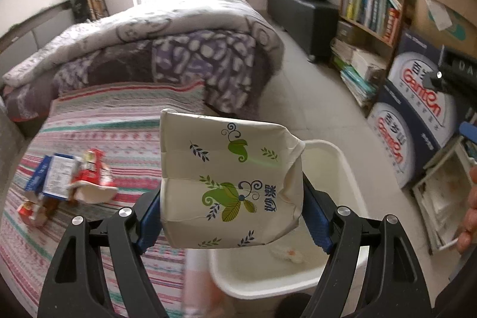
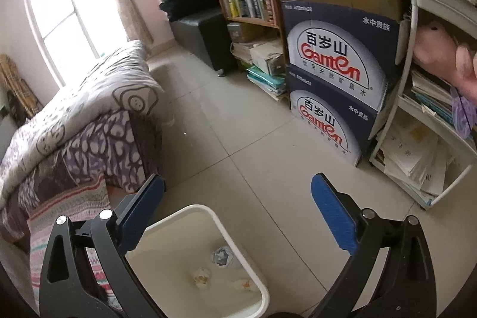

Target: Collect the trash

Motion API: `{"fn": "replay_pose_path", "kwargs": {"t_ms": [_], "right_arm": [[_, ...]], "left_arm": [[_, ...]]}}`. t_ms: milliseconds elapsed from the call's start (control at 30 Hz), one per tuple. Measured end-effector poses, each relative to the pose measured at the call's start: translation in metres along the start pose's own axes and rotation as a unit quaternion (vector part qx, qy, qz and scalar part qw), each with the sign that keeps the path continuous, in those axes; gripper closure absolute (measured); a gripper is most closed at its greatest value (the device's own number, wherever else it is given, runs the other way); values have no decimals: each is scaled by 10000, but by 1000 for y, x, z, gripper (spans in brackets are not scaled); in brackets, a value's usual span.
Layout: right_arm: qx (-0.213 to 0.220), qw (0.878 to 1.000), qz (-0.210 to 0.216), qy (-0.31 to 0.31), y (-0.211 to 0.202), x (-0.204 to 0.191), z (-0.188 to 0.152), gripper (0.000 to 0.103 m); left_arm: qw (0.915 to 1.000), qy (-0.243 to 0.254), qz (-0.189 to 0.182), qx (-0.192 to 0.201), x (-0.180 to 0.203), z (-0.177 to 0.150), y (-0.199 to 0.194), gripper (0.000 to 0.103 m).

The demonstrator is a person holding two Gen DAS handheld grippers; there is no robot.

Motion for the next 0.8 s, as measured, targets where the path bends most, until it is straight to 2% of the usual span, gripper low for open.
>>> {"fn": "replay_pose_path", "kwargs": {"t_ms": [133,300,433,600,800], "right_arm": [[-63,9998,69,188,2,10,5,8],[-96,9996,108,262,2,15,8,7],[-98,9995,123,256,2,15,9,7],[-108,9997,145,151,0,3,5,7],[-136,9994,57,-324,1,-31,-10,7]], "left_arm": [[9994,122,-276,-146,24,3,5,25],[9983,263,-479,-188,42,7,3,17],[9980,380,-459,-194,45,6,0,15],[9987,396,-293,-150,27,5,-5,15],[10000,35,-18,-78,-25,1,-7,15]]}}
Point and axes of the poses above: each gripper's, at about its wrist camera, not at the fingertips, and y roughly the way its jaws point, x to its right, z to its top, the point moved 8 cm from there along y, roughly the way its jaws point, and after that the axes turned 14 degrees about -x, right-handed, at the moved point
